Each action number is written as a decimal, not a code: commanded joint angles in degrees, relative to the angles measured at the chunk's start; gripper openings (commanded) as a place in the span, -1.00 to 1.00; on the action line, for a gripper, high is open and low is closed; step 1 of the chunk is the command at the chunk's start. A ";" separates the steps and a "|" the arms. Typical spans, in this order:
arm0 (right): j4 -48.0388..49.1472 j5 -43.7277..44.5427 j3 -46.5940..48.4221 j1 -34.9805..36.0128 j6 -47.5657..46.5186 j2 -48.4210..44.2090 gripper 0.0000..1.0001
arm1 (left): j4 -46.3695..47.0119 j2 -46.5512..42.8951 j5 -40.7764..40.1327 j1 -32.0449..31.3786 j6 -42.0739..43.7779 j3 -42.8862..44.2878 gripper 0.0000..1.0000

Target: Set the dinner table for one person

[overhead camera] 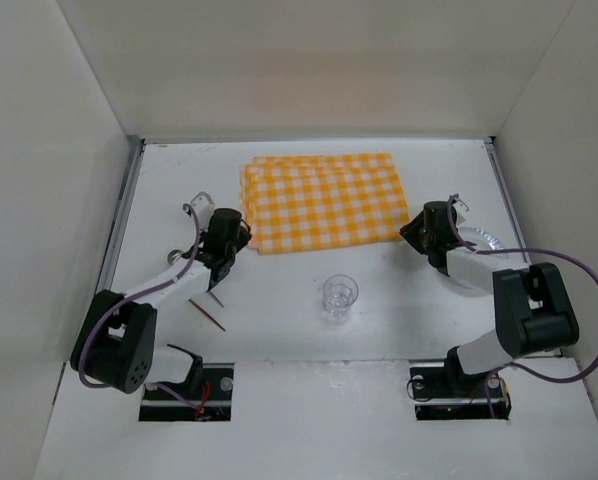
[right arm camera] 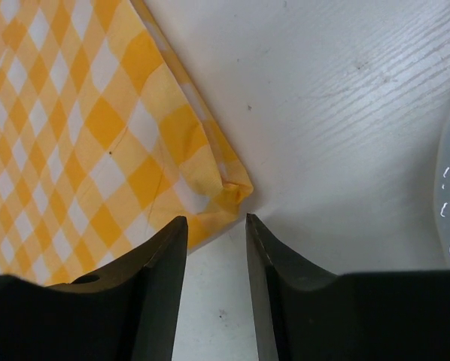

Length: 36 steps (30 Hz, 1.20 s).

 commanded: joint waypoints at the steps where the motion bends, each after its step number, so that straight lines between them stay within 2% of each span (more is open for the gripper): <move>1: -0.92 1.33 4.29 0.13 -0.61 1.18 -0.15 | -1.53 0.80 1.63 -6.21 0.54 4.36 -0.54; 7: -4.79 1.43 8.16 -0.40 -1.41 5.14 -0.45 | -0.30 13.71 5.23 -10.09 0.02 13.06 -0.52; 12: -6.20 3.88 8.16 -0.58 -0.97 4.70 -0.46 | 1.55 21.54 7.61 -8.43 -1.39 15.62 -0.53; 17: -7.25 4.59 7.72 -1.37 -1.58 4.88 -0.63 | 3.30 22.61 7.08 -5.44 -2.27 12.82 -0.54; 22: -7.43 4.59 6.23 -2.07 -1.23 4.00 -0.64 | 4.62 20.85 7.70 -2.80 -2.19 10.18 -0.54; 27: -7.26 4.24 5.53 -2.07 -1.49 3.04 -0.57 | 4.19 18.22 7.35 -2.80 -0.78 10.44 -0.53; 32: -7.08 2.30 4.21 -1.90 -2.11 -1.87 -0.09 | 3.66 14.71 7.43 -1.57 0.10 10.18 -0.50; 36: -7.26 1.87 2.54 -0.76 -2.81 -8.81 -0.05 | 3.05 9.09 7.87 -3.58 1.33 9.04 -0.51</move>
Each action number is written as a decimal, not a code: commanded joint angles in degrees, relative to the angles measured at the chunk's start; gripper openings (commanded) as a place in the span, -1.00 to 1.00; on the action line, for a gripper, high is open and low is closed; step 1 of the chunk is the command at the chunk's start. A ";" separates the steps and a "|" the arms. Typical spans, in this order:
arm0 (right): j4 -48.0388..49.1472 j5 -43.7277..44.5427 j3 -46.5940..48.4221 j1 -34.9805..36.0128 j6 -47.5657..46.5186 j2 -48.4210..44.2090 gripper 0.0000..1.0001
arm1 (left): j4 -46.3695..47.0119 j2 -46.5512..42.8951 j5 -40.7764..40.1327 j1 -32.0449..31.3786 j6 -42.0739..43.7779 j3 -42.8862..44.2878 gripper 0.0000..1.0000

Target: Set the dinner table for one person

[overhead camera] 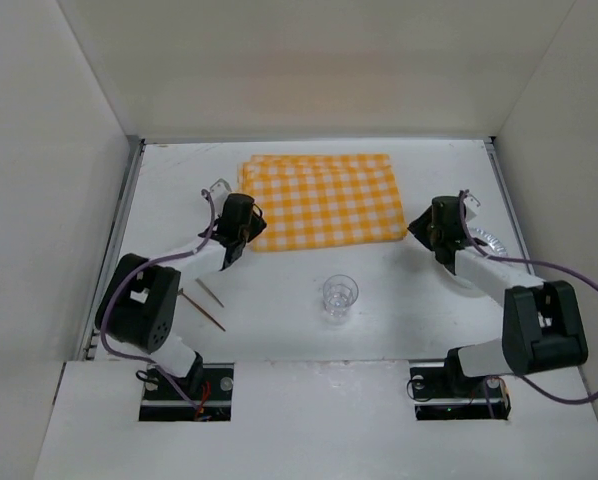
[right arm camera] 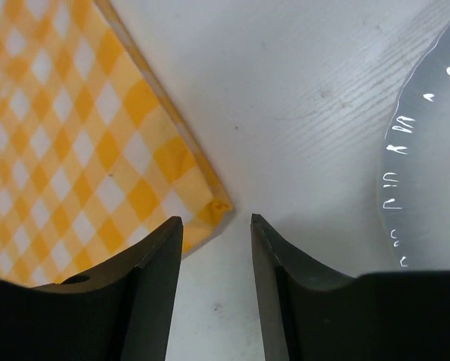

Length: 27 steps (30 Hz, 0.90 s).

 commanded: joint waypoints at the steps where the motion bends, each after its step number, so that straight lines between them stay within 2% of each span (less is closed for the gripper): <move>1: 0.81 -1.00 -1.35 0.93 -0.87 -6.97 -0.11 | -1.72 -7.16 0.14 -2.78 1.85 -1.59 -0.54; 5: 1.25 -1.26 -3.99 3.12 -0.78 -12.42 -0.56 | -2.96 -9.98 -1.53 -8.49 0.89 -5.10 -0.79; 8: 1.25 -0.83 -5.48 6.37 -1.13 -15.76 -0.79 | -2.79 -8.59 -0.83 -11.92 -1.47 -6.42 -0.83; 14: -1.47 1.46 -9.17 10.07 -1.92 -25.16 -0.82 | -1.73 -3.84 -0.74 -14.56 -3.50 -6.87 -0.83; 21: -9.20 2.69 -15.24 12.53 -1.22 -40.19 -0.75 | -1.64 -2.26 -2.15 -14.57 -2.89 -7.83 -0.81; 27: -13.25 3.40 -16.30 13.50 -0.69 -44.60 -0.71 | 0.11 2.66 -3.56 -11.76 -2.19 -7.31 -0.81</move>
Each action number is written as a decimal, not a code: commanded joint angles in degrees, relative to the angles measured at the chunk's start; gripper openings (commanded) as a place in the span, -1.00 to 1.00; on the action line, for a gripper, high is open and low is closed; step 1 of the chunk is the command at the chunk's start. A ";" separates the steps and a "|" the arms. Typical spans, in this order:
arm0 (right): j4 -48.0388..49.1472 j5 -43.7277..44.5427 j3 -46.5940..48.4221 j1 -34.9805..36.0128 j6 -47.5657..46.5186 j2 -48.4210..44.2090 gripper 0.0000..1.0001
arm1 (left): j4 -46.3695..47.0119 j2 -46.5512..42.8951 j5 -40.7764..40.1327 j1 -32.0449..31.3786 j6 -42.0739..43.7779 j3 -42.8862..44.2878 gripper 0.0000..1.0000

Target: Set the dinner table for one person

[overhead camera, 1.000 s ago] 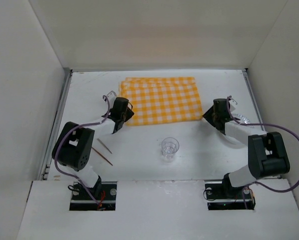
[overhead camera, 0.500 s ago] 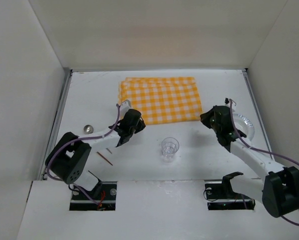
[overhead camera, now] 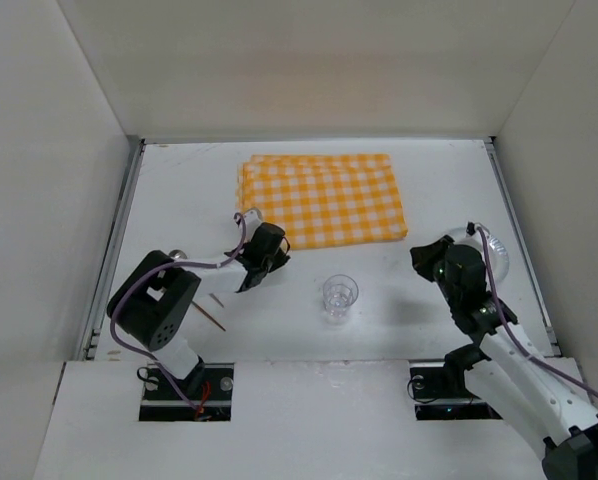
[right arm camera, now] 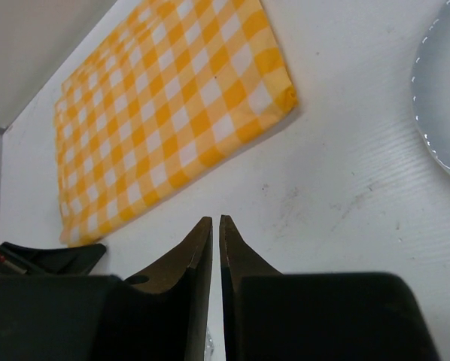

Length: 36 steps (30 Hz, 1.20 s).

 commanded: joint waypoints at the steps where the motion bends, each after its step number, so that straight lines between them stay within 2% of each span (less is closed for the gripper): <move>1: -3.31 1.12 -0.49 0.71 0.29 -1.26 -0.71 | 0.27 2.47 -1.22 2.43 0.39 -0.22 -0.81; 7: -4.10 1.04 0.12 0.80 0.82 -1.52 -0.70 | 1.06 1.34 -2.00 3.66 0.66 -0.93 -0.80; 13: -4.89 1.03 3.01 1.76 1.44 -0.82 -0.61 | 1.06 -0.42 -3.15 4.54 1.97 -1.45 -0.77; 19: -7.00 1.83 6.71 2.29 1.26 -1.26 -0.47 | 1.24 -0.51 -2.01 8.49 2.24 -2.95 -0.76; 24: -7.97 2.35 9.08 0.28 1.26 -1.87 -0.24 | 1.94 -3.84 -1.48 10.17 2.68 -4.53 -0.76; 27: -8.93 3.84 10.22 -2.35 1.43 -1.52 -0.03 | 1.60 -7.35 -0.96 10.08 2.42 -6.11 -0.73; 31: -11.12 7.62 10.23 -8.76 3.10 -0.56 0.21 | 2.73 -17.62 -0.69 6.31 2.06 -9.89 -0.41; 36: -18.76 12.72 8.04 -18.17 7.58 -3.00 0.25 | 7.37 -29.41 -3.49 2.27 6.36 -13.22 -0.07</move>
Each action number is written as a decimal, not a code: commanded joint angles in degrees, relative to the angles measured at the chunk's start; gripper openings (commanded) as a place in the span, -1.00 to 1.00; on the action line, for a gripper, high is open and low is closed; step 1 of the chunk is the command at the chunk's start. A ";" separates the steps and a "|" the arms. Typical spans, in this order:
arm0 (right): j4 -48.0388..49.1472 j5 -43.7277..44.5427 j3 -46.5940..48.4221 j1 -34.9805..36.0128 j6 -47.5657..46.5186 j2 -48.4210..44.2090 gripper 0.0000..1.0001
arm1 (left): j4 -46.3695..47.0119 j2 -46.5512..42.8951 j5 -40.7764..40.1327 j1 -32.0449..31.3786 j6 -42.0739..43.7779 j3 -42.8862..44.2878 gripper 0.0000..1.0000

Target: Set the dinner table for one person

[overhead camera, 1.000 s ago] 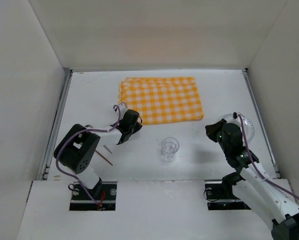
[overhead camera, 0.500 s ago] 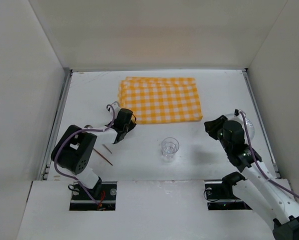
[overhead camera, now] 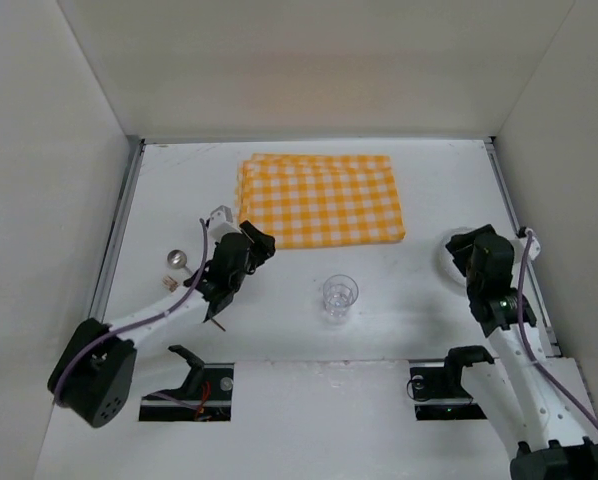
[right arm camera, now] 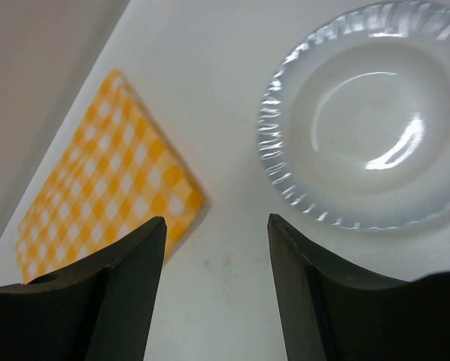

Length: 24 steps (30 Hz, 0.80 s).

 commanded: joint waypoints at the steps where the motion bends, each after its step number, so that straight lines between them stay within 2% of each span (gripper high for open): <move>1: -7.51 5.40 -0.43 -5.41 3.74 -3.47 0.25 | 6.53 -6.36 -3.45 -2.11 4.22 -3.32 -0.02; 4: -11.47 9.00 -3.15 -12.26 6.64 -5.67 0.30 | 10.50 -8.13 -5.05 -3.26 5.37 -5.71 0.07; 6: -10.96 8.31 -5.87 -17.18 7.43 -5.59 0.33 | 11.12 -7.87 -4.78 -3.70 5.99 -5.62 0.12; 9: -5.44 2.88 -9.82 -23.16 8.05 -1.74 0.38 | 12.00 -5.68 -4.52 -4.49 6.78 -5.10 0.23; 11: 2.09 -1.86 -12.55 -25.98 8.06 1.77 0.47 | 13.31 -4.28 -4.00 -5.01 6.87 -5.01 0.26; 14: 12.47 -10.39 -14.93 -28.80 9.80 6.78 0.56 | 14.46 -3.74 -2.24 -4.67 6.35 -5.18 0.28; 16: 17.67 -12.95 -15.37 -28.98 10.34 9.51 0.58 | 15.16 -3.74 -1.53 -4.40 6.17 -5.53 0.28; 20: 20.32 -11.91 -15.90 -29.42 11.74 13.56 0.56 | 15.34 -4.35 -1.27 -4.31 5.99 -5.71 0.27; 24: 23.49 -13.14 -17.30 -29.77 13.58 16.37 0.46 | 15.25 -5.15 -1.27 -4.14 5.90 -6.06 0.26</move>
